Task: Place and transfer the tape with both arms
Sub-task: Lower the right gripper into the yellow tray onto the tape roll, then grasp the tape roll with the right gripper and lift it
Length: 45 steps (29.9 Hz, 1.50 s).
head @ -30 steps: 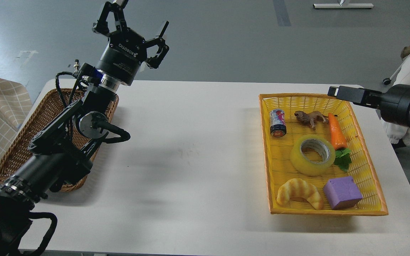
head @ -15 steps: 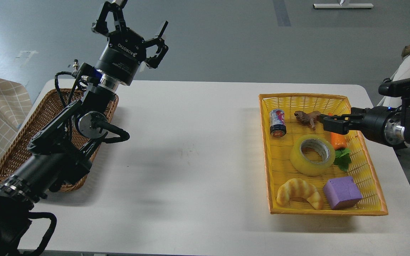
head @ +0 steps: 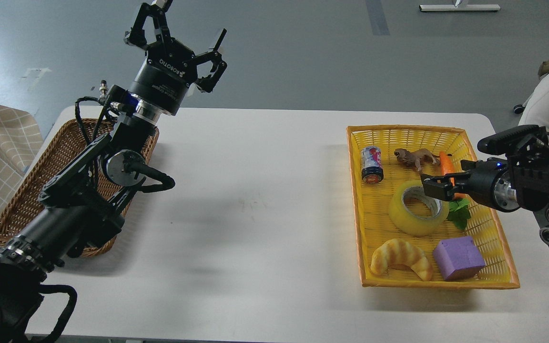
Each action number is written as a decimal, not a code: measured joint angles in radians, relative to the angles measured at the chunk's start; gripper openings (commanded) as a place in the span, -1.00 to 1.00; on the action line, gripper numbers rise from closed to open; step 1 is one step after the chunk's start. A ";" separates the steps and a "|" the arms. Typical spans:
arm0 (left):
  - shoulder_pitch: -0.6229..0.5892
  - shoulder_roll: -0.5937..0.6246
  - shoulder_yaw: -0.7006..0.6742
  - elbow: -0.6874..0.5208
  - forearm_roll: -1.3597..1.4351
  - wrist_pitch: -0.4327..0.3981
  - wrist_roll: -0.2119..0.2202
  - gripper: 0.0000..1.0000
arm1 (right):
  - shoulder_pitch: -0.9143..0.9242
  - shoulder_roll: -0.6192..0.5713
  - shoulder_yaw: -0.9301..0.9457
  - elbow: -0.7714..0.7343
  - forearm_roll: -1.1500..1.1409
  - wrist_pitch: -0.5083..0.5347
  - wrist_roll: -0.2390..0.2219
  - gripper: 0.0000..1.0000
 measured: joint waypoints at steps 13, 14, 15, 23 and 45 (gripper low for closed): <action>0.002 0.001 0.000 0.000 0.000 0.000 0.000 0.96 | 0.011 0.056 -0.083 -0.093 -0.085 0.000 0.000 0.64; 0.002 0.001 0.000 0.000 0.000 0.000 0.000 0.96 | 0.012 0.060 -0.084 -0.097 -0.086 0.000 0.000 0.62; 0.002 0.001 -0.001 0.000 0.000 0.000 0.000 0.96 | 0.013 0.063 -0.084 -0.101 -0.087 0.000 0.000 0.59; 0.002 0.002 -0.002 0.000 0.000 0.000 0.001 0.96 | 0.029 0.079 -0.083 -0.116 -0.087 0.000 0.000 0.44; 0.002 0.002 -0.002 0.000 0.000 0.000 0.001 0.96 | 0.038 0.115 -0.083 -0.157 -0.075 0.000 0.003 -1.00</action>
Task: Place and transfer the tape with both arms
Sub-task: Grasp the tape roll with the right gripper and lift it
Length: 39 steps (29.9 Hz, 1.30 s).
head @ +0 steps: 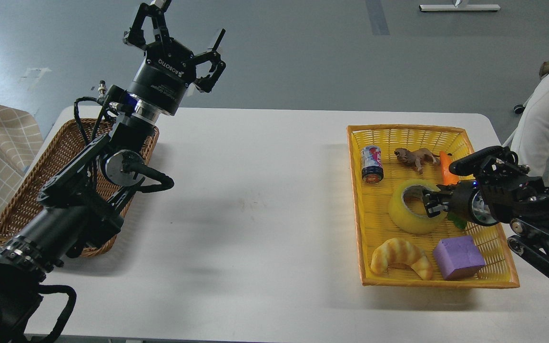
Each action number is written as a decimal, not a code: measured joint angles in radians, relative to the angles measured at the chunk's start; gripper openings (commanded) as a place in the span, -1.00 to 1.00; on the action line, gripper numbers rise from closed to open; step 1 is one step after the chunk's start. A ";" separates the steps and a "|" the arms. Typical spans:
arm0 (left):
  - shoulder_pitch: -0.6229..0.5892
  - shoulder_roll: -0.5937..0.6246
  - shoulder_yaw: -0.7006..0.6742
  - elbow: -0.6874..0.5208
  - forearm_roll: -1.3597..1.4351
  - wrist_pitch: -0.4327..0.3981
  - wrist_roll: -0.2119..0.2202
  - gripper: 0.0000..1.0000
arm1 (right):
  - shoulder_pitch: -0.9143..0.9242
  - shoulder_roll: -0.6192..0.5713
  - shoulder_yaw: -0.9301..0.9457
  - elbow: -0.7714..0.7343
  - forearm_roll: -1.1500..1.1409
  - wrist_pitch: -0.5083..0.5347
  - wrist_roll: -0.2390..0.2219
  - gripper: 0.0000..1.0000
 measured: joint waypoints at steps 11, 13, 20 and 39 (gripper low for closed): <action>0.000 0.000 0.000 0.001 0.000 0.000 0.000 0.96 | 0.057 -0.004 0.006 0.027 0.077 0.000 0.001 -1.00; 0.000 0.000 0.000 0.001 0.000 0.000 0.000 0.96 | 0.075 -0.013 0.007 0.049 0.105 0.000 0.001 -1.00; 0.000 0.000 0.000 0.002 0.000 0.000 0.000 0.96 | 0.138 -0.105 0.010 0.185 0.211 0.000 0.002 -1.00; -0.002 0.002 0.002 0.003 0.000 0.000 0.002 0.96 | 0.303 0.062 0.015 0.167 0.279 0.000 0.001 -1.00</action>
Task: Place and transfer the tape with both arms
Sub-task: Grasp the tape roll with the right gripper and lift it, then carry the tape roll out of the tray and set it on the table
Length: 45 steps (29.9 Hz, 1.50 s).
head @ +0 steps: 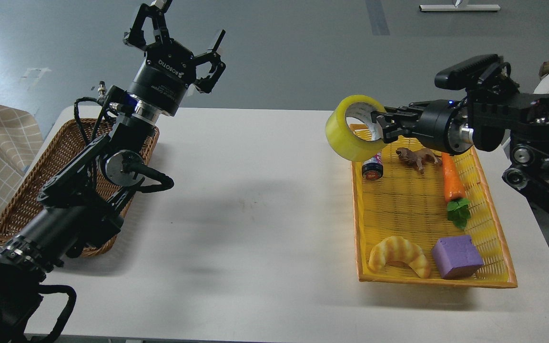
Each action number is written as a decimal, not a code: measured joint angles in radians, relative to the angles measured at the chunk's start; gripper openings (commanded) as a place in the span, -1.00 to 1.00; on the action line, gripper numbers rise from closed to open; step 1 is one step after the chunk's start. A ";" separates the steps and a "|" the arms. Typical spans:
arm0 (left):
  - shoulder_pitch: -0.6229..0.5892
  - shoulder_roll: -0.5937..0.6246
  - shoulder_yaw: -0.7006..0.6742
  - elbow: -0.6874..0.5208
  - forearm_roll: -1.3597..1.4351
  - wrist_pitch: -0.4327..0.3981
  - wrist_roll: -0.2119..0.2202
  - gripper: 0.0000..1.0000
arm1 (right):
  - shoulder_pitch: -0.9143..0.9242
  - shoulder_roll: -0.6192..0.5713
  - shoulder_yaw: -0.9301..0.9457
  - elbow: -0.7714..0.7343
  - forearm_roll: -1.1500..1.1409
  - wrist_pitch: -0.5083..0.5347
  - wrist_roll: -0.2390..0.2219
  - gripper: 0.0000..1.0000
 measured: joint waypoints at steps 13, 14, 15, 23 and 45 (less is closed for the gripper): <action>-0.003 -0.003 -0.002 -0.001 0.000 0.000 -0.001 0.96 | 0.038 0.307 -0.104 -0.204 -0.004 0.000 0.001 -1.00; -0.003 -0.002 -0.002 -0.001 0.000 0.000 -0.001 0.96 | 0.045 0.323 -0.116 -0.221 -0.004 0.000 0.000 -1.00; -0.003 -0.002 -0.003 -0.001 0.000 0.000 -0.001 0.96 | 0.049 0.336 -0.125 -0.236 -0.004 0.000 0.000 -1.00; -0.003 -0.003 -0.005 -0.001 0.000 0.000 -0.001 0.96 | 0.066 0.417 -0.192 -0.315 -0.003 0.000 0.000 -1.00; -0.004 -0.003 -0.011 -0.001 0.000 0.000 -0.003 0.96 | 0.064 0.517 -0.279 -0.434 -0.019 0.000 0.000 -1.00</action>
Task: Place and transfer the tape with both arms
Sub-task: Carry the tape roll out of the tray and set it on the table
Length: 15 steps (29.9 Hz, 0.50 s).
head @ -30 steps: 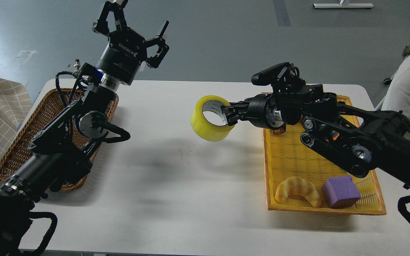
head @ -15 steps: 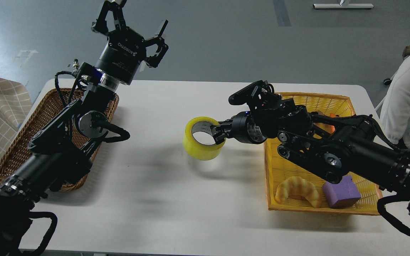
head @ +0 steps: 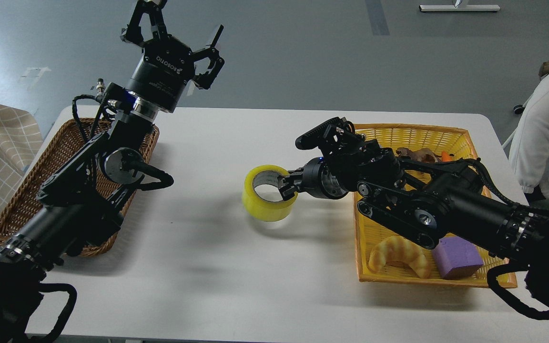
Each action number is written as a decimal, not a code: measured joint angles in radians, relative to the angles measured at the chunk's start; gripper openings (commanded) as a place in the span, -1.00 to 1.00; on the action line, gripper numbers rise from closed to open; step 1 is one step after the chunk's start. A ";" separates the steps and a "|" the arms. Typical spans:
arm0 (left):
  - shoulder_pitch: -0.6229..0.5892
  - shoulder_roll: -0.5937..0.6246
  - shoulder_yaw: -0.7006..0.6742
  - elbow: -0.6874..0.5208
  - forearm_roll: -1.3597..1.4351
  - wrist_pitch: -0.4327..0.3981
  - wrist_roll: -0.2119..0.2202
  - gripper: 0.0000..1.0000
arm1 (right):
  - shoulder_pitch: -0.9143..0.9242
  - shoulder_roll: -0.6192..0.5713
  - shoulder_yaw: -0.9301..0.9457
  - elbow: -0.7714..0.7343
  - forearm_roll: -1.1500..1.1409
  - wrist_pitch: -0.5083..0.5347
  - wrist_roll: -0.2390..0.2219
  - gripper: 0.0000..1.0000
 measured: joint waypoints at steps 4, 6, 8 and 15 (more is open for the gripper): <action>0.000 -0.001 0.000 0.000 0.000 0.000 0.000 0.96 | 0.000 0.023 -0.017 -0.045 0.000 0.000 0.000 -1.00; 0.002 -0.001 0.000 0.000 0.000 0.000 0.000 0.96 | -0.001 0.028 -0.023 -0.061 0.000 0.000 0.000 -1.00; 0.002 -0.001 0.000 0.000 0.000 0.000 0.000 0.96 | -0.001 0.030 -0.025 -0.073 0.000 0.000 0.000 -1.00; 0.002 -0.001 0.000 -0.001 0.000 0.000 0.000 0.96 | -0.006 0.030 -0.026 -0.084 0.000 0.000 0.000 -1.00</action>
